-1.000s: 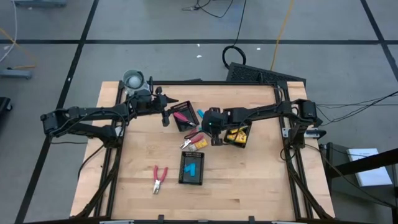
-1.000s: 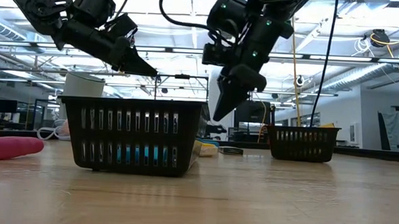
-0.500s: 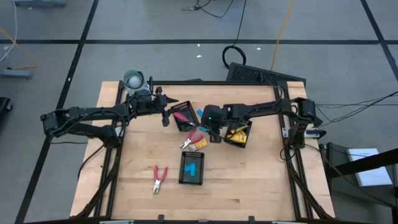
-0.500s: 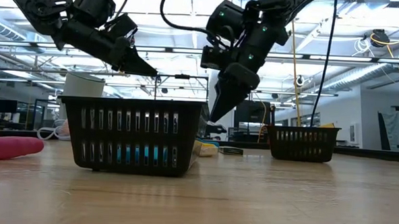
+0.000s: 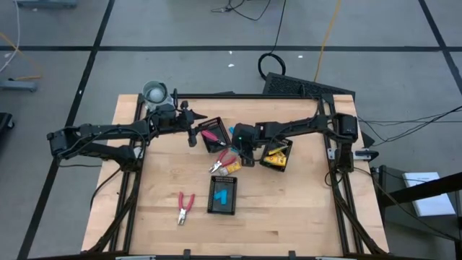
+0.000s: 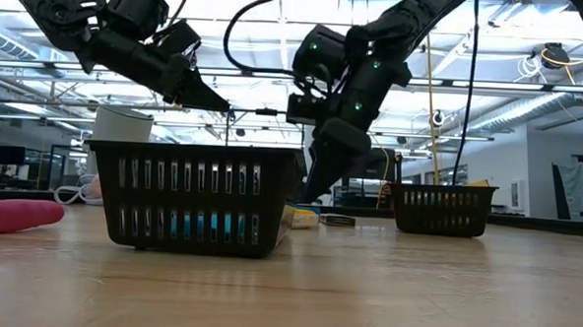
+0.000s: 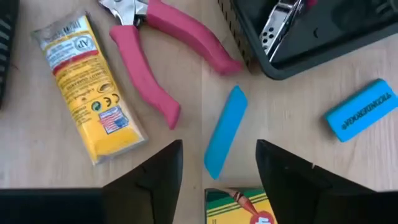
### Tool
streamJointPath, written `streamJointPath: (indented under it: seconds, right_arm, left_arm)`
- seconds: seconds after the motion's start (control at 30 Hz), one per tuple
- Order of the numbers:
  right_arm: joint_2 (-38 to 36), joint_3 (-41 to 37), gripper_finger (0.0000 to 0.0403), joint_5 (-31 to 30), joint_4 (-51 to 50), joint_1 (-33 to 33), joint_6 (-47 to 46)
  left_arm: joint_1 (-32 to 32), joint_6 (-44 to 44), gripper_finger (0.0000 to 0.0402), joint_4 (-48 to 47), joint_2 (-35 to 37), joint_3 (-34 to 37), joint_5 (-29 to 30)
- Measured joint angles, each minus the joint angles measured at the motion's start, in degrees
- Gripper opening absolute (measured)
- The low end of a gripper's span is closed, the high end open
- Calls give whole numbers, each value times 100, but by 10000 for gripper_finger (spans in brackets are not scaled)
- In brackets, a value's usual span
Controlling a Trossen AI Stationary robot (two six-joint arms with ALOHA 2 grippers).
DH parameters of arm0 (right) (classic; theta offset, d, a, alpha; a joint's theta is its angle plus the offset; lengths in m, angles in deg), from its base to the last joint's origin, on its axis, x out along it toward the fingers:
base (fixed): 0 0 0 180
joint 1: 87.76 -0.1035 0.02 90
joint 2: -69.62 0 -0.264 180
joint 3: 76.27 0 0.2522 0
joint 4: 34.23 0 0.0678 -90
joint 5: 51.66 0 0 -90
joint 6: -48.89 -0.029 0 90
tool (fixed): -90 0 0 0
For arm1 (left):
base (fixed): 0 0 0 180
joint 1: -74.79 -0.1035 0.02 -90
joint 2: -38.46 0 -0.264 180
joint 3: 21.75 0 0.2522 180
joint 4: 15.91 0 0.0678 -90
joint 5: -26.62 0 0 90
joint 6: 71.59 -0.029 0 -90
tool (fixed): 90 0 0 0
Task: Pick & Place School Supplies
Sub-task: Put the blue eraser into the bottom left black basket
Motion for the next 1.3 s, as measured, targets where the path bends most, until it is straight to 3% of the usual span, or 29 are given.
streamJointPath:
  seconds: [0.6,0.87,1.1,1.3]
  right_arm:
    - [321,-4,180,9,214,34,35]
    - [310,1,121,-1,222,32,57]
    - [313,1,26,-172,264,10,146]
    - [296,1,22,-169,185,0,11]
  left_arm:
    - [-8,-7,177,-2,0,0,9]
    - [-15,-9,177,-2,0,0,13]
    - [-15,-9,177,-3,1,0,13]
    - [-15,-7,177,-4,0,0,17]
